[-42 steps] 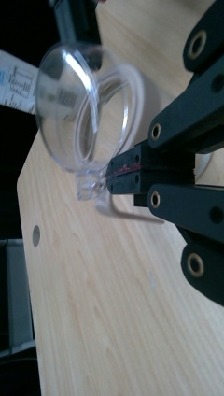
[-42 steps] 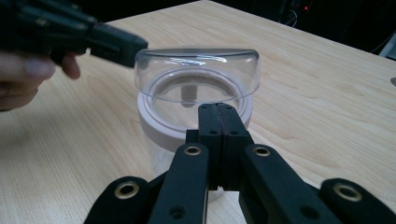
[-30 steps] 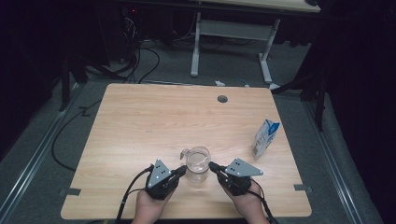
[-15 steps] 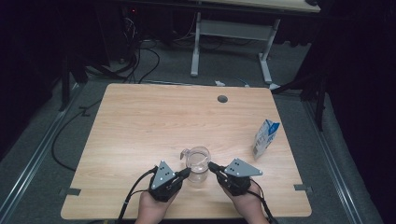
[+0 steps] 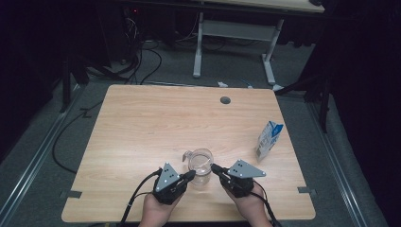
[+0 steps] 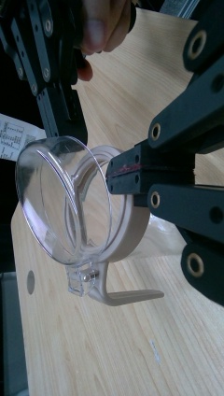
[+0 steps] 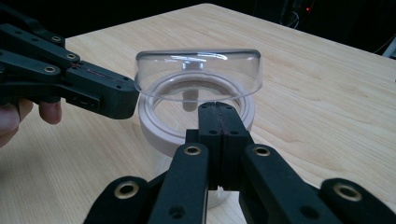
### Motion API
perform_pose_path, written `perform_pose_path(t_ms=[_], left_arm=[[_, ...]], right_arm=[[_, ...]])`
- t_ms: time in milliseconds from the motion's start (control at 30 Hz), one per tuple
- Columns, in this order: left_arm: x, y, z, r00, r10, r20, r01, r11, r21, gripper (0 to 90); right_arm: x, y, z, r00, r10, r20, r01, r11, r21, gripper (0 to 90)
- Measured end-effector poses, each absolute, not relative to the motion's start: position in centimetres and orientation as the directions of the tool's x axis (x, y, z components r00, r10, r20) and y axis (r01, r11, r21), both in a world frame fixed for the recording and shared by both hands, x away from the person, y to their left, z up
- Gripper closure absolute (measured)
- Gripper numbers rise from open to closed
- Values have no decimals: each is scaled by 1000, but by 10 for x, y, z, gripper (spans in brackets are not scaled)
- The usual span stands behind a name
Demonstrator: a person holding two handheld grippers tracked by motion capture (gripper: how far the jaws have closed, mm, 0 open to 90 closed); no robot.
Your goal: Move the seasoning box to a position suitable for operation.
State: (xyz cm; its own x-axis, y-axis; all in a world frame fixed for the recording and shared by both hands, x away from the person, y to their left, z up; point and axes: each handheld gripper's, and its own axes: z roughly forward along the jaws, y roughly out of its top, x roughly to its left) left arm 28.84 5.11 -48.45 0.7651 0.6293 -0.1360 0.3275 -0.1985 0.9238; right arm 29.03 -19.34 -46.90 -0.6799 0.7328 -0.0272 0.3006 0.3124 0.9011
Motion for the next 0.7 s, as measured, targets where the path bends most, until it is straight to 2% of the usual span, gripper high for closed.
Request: perform_pose_path(t_ms=[700], left_arm=[[291,51,-481,758,636,-144,324,-175,930,900]], right_arm=[[296,-189,-469,-674,738,-20,292,291,911,899]])
